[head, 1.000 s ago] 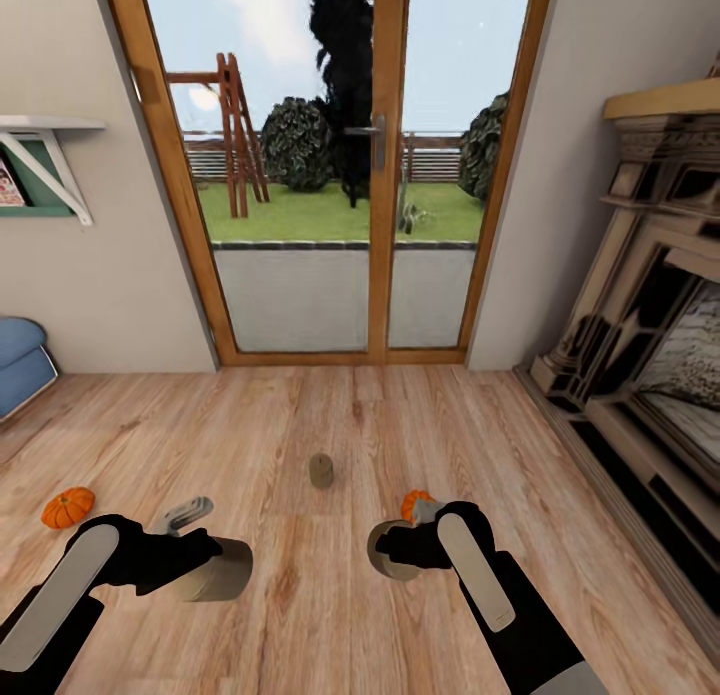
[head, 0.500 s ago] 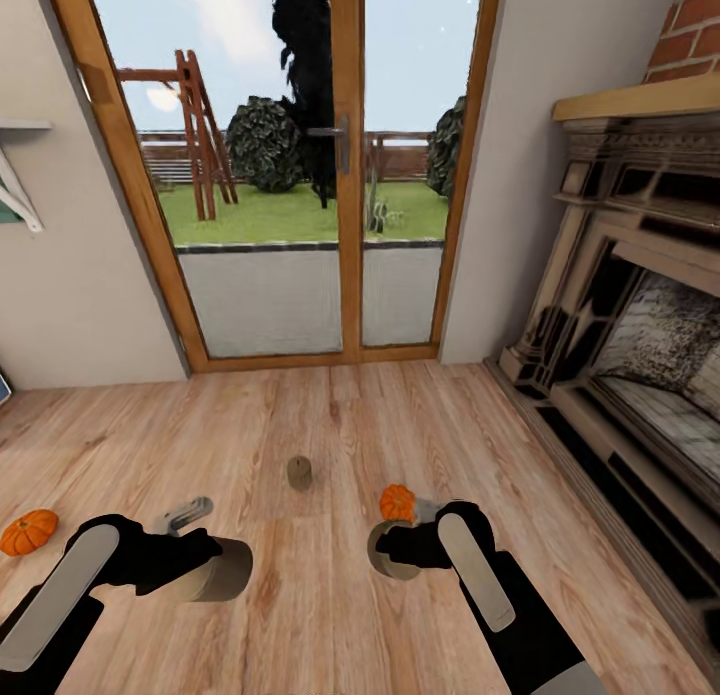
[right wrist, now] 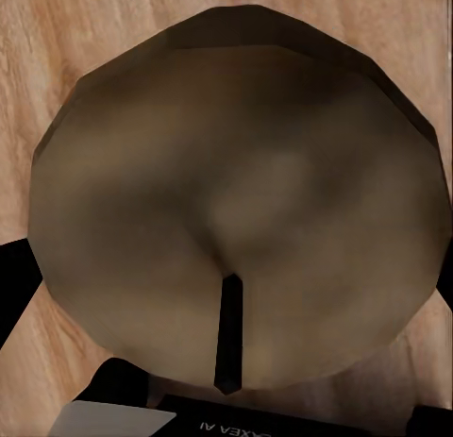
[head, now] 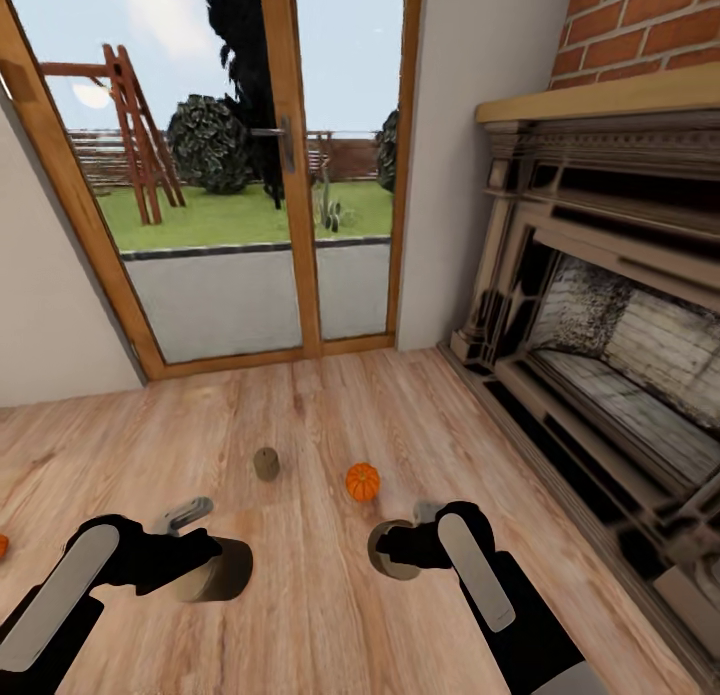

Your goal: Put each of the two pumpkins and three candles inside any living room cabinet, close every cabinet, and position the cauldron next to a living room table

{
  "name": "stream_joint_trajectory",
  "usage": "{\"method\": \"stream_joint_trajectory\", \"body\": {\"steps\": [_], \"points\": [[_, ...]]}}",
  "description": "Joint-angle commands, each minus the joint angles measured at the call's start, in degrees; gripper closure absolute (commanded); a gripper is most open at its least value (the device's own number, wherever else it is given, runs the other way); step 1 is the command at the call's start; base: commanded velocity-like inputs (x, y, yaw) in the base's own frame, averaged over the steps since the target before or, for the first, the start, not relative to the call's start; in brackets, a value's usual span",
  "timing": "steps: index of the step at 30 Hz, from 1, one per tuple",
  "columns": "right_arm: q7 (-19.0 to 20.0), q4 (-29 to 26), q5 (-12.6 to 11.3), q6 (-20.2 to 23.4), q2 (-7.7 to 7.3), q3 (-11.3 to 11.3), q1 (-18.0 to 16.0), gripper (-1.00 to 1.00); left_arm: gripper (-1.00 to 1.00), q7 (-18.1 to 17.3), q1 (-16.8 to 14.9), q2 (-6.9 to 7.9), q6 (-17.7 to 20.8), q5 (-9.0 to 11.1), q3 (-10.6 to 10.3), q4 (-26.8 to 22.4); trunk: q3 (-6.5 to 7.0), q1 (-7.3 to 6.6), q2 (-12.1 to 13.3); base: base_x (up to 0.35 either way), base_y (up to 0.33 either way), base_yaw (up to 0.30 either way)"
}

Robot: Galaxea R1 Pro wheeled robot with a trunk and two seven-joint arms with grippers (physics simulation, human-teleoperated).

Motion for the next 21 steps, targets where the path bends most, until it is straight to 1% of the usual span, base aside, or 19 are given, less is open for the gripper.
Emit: {"method": "stream_joint_trajectory", "body": {"steps": [1,15,17,21], "points": [[-0.64,-0.02,-0.72,0.02,0.01,0.05,-0.07,1.0,1.0,0.59,-0.03,0.05,0.0,0.57,-0.05,-0.07,-0.05,-0.04,-0.03,-0.26,0.0,-0.277],[-0.64,0.07,-0.72,0.02,-0.03,0.05,-0.09,1.0,1.0,0.59,-0.03,0.05,-0.01,0.57,-0.05,-0.07,-0.05,-0.04,-0.03,-0.256,0.0,-0.277],[-0.64,0.07,-0.72,0.02,-0.03,0.05,-0.07,1.0,1.0,0.59,-0.03,0.06,0.02,0.57,-0.05,-0.07,-0.05,-0.04,-0.03,-0.163,0.0,-0.277],[-0.64,0.06,-0.72,0.02,-0.06,0.05,-0.06,1.0,1.0,0.59,-0.03,0.05,-0.03,0.57,-0.05,-0.07,-0.05,-0.04,-0.03,-0.045,0.0,-0.277]]}}
